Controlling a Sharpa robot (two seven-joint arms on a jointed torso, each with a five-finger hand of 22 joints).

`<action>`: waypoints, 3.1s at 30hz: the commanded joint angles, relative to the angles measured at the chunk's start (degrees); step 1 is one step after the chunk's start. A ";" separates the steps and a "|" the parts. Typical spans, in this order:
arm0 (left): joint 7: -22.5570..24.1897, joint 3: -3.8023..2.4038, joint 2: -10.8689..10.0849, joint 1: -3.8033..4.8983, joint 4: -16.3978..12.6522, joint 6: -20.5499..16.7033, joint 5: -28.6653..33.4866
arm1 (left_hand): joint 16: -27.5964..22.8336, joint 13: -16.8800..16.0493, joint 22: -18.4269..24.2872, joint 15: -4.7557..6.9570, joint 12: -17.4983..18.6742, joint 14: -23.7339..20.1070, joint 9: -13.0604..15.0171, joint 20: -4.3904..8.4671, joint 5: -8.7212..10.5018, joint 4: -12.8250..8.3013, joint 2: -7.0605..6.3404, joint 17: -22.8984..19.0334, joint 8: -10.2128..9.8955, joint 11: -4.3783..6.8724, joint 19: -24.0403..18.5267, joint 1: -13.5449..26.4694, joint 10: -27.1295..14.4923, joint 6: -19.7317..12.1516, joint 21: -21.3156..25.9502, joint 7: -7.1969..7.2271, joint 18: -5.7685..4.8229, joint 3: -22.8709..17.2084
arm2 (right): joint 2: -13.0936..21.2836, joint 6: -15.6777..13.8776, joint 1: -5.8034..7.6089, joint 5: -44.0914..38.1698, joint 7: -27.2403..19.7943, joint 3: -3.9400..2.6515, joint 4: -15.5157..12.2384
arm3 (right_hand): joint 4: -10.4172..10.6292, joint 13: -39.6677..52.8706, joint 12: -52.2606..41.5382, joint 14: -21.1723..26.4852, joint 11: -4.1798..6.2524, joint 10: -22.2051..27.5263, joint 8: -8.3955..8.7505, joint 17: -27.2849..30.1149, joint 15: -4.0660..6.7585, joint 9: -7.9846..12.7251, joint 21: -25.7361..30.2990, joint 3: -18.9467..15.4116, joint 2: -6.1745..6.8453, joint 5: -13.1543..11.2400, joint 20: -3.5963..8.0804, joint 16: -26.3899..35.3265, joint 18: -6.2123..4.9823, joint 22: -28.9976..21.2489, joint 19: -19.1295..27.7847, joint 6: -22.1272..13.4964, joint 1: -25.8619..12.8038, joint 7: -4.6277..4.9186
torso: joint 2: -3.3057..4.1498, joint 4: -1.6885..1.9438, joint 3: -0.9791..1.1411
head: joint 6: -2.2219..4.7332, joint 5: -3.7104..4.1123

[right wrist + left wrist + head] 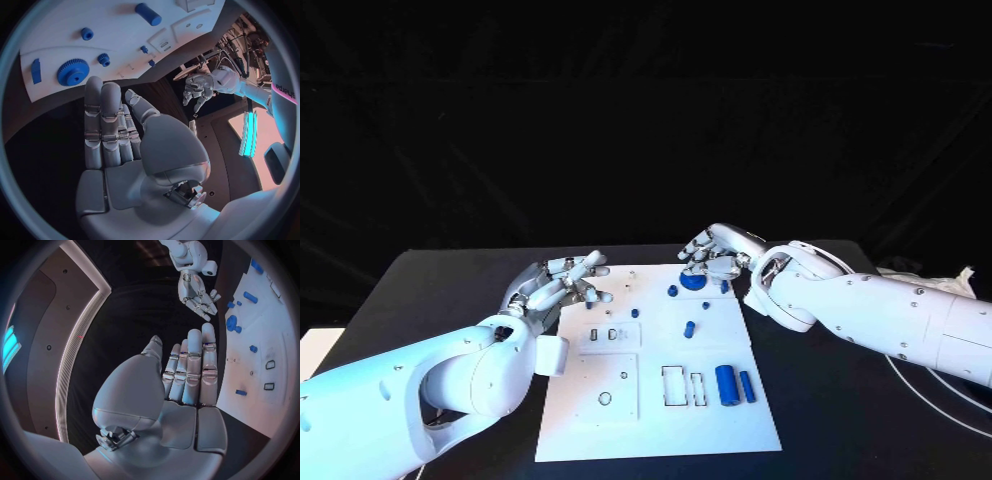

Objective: Assemble the parts on the task board

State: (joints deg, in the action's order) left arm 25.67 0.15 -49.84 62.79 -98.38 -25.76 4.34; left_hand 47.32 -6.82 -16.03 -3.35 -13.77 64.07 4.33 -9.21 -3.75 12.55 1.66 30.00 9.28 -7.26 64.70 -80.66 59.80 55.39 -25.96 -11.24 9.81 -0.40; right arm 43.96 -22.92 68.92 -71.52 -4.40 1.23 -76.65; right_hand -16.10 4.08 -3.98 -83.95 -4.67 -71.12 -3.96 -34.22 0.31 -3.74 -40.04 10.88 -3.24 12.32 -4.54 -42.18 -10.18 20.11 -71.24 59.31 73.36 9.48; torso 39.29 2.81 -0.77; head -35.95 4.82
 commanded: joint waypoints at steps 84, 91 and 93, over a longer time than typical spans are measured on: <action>-1.75 -0.06 -1.22 0.06 -2.23 3.41 1.93 | 2.18 -0.31 -1.95 -0.44 -0.30 -2.04 -0.16 -0.02 -0.34 -0.79 0.99 0.96 0.02 -0.71 -1.56 -0.11 -1.38 -0.96 -1.80 -0.61 0.02 -0.39 | -6.52 14.72 0.84 -27.05 16.36 -0.11 1.42 | 4.59 -0.46 -0.33 -1.63 -0.72 7.29 -0.13 -25.11 -0.63 -0.27 -17.03 6.43 1.15 -4.49 -1.11 -25.57 0.39 13.59 3.52 3.04 -1.43 -0.83 | 3.16 1.09 -0.01 | -1.14 0.72; -1.92 -0.06 -1.18 0.06 -2.10 3.24 1.93 | 2.21 -0.32 -2.01 -0.45 -0.32 -2.06 -0.16 -0.03 -0.34 -0.82 1.06 0.97 0.03 -0.71 -1.59 -0.16 -1.39 -0.97 -1.84 -0.62 0.02 -0.44 | -6.61 14.88 0.80 -26.54 16.05 -0.11 1.65 | 4.68 -0.46 -0.30 -1.62 -0.71 7.25 -0.10 -25.10 -0.63 -0.26 -17.12 6.50 1.21 -4.59 -1.11 -25.59 0.40 13.69 3.51 3.05 -1.48 -0.83 | 3.24 1.11 -0.01 | -1.38 0.66; -1.96 -0.06 -1.15 0.06 -2.04 3.22 1.94 | 2.24 -0.33 -2.05 -0.45 -0.34 -2.08 -0.15 -0.03 -0.34 -0.85 1.11 0.97 0.04 -0.71 -1.62 -0.21 -1.41 -1.00 -1.88 -0.62 0.02 -0.48 | -6.63 14.95 0.78 -26.40 16.00 -0.11 1.72 | 4.70 -0.46 -0.29 -1.62 -0.71 7.25 -0.09 -25.10 -0.63 -0.26 -17.13 6.52 1.23 -4.62 -1.10 -25.60 0.40 13.69 3.52 3.05 -1.49 -0.83 | 3.23 1.10 -0.03 | -1.43 0.67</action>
State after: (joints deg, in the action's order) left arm 23.65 0.14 -51.09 62.79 -100.39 -23.17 6.10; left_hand 49.26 -7.07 -18.03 -3.80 -13.77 62.27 4.21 -9.26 -3.75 11.91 2.19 30.91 9.28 -7.97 63.43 -80.74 58.66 54.75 -27.51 -11.86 9.79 -0.74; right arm 37.41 -8.79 69.75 -97.93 11.92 1.11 -74.97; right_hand -11.37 3.64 -4.20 -83.92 -5.45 -63.50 -3.96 -59.29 -0.51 -3.98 -56.89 17.02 -2.09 7.98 -5.75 -67.39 -10.18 33.77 -67.82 61.77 72.26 8.66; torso 42.52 3.89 -0.77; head -37.33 5.50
